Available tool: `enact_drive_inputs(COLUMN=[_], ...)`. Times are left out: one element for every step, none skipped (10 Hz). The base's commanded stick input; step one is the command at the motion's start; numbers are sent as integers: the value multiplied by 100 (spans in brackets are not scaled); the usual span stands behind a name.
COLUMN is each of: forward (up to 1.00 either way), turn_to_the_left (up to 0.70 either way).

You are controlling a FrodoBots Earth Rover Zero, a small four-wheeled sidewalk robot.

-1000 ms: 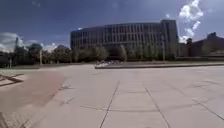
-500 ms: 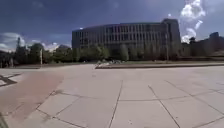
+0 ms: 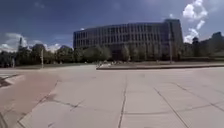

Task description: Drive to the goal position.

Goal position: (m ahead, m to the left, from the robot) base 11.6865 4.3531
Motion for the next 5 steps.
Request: enact_drive_inputs(forward=[85,85,85,85,85], turn_to_the_left=[25,33,8,1,1])
